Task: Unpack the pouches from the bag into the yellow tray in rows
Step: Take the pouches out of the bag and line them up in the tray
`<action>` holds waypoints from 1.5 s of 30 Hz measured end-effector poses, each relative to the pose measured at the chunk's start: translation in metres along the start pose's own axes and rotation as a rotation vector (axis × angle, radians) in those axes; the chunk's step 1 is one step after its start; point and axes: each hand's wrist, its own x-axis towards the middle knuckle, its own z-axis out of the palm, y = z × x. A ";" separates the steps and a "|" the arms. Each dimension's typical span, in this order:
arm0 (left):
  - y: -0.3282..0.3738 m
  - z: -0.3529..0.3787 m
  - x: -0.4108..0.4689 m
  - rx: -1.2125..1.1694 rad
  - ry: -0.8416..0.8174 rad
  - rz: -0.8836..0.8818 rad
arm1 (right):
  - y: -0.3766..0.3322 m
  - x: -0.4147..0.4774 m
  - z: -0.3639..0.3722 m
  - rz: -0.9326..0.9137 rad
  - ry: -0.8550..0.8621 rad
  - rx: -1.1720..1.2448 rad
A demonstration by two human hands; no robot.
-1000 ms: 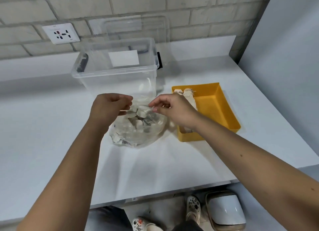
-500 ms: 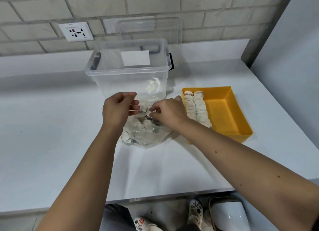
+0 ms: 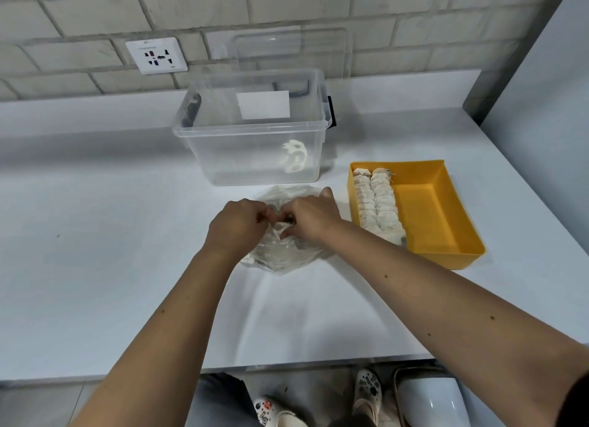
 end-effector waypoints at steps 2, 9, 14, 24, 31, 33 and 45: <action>0.004 -0.001 0.000 0.115 0.000 -0.001 | 0.001 -0.001 0.001 0.020 0.010 0.006; 0.008 -0.004 0.008 0.087 -0.013 -0.001 | 0.009 -0.017 -0.040 0.015 0.091 0.221; 0.003 -0.002 0.008 -0.154 0.105 0.014 | 0.008 -0.021 -0.055 0.035 0.131 0.553; 0.007 -0.017 0.002 -0.310 0.205 -0.075 | -0.005 0.002 0.003 0.195 -0.176 0.483; 0.006 -0.015 0.001 -0.334 0.168 -0.099 | -0.001 -0.002 0.001 0.201 -0.268 0.672; 0.008 -0.014 0.002 -0.347 0.165 -0.105 | -0.002 -0.004 -0.001 0.222 -0.301 0.752; 0.008 -0.013 0.007 -0.540 0.111 -0.120 | 0.027 -0.034 -0.054 0.131 -0.125 0.835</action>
